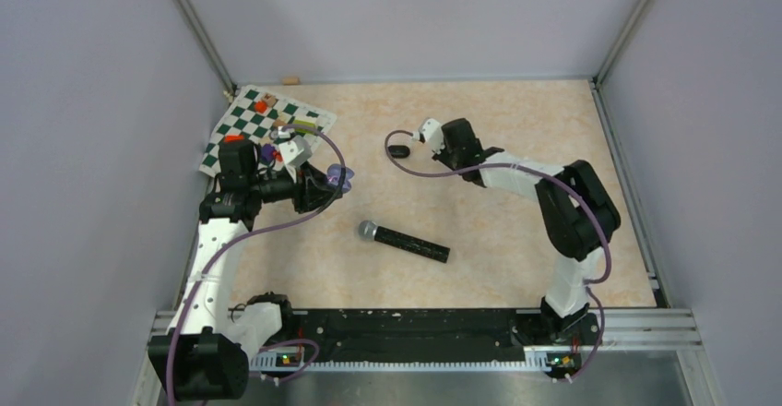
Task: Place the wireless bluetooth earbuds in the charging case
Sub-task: Pick up the earbud from the center of the board.
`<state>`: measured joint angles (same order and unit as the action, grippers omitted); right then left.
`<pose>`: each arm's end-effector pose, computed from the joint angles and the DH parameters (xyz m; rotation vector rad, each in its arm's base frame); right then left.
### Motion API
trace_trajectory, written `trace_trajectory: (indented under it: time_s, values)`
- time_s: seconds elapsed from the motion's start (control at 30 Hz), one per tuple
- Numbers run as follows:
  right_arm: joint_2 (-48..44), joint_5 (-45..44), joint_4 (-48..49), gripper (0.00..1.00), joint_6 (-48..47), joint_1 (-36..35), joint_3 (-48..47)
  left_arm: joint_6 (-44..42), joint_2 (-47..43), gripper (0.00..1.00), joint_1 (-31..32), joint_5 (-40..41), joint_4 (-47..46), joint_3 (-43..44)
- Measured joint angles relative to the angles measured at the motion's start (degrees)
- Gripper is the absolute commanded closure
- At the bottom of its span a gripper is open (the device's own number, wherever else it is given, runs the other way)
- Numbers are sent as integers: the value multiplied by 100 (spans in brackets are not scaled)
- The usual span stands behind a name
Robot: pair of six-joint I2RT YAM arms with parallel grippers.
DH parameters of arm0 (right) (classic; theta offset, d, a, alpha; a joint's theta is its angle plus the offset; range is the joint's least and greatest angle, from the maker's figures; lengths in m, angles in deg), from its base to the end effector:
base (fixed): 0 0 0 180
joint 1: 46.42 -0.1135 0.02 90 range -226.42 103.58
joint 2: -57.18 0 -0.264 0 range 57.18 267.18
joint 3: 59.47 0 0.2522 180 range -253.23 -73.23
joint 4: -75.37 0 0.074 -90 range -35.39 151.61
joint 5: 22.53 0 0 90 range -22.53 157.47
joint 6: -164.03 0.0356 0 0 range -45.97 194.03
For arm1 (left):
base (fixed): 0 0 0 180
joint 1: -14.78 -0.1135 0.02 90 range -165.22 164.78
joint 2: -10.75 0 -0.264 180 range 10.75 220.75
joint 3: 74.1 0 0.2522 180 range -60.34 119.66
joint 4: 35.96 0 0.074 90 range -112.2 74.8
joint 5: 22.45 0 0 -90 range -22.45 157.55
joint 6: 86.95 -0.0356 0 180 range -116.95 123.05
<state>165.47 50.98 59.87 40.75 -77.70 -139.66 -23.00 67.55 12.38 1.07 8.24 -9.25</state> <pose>0.3502 0.2009 0.1708 -1.1146 2.0337 -0.3527 0.1976 -0.0244 0.3177 0.9625 1.6514 -0.9258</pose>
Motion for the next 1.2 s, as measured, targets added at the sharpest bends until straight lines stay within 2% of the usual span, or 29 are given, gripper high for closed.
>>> trace_trajectory:
  time_s: [0.23, 0.4, 0.57, 0.7, 1.2]
  values:
    - [-828, 1364, -686, 91, 704, 389, -173, 0, 22, 100, -4, -79, 0, 0]
    - [-931, 1698, -874, 86, 828, 474, -201, 0, 74, 100, -11, -149, 0, 0]
    - [-651, 1764, -1043, 77, 796, 380, -201, 0, 74, 100, -11, -151, 0, 0]
    - [-201, 1475, -1121, 72, 800, 203, -199, -2, 74, 100, -11, -153, -2, 0]
    - [339, -433, -787, 68, 490, -479, -275, -2, 74, 100, -11, -164, 0, 0]
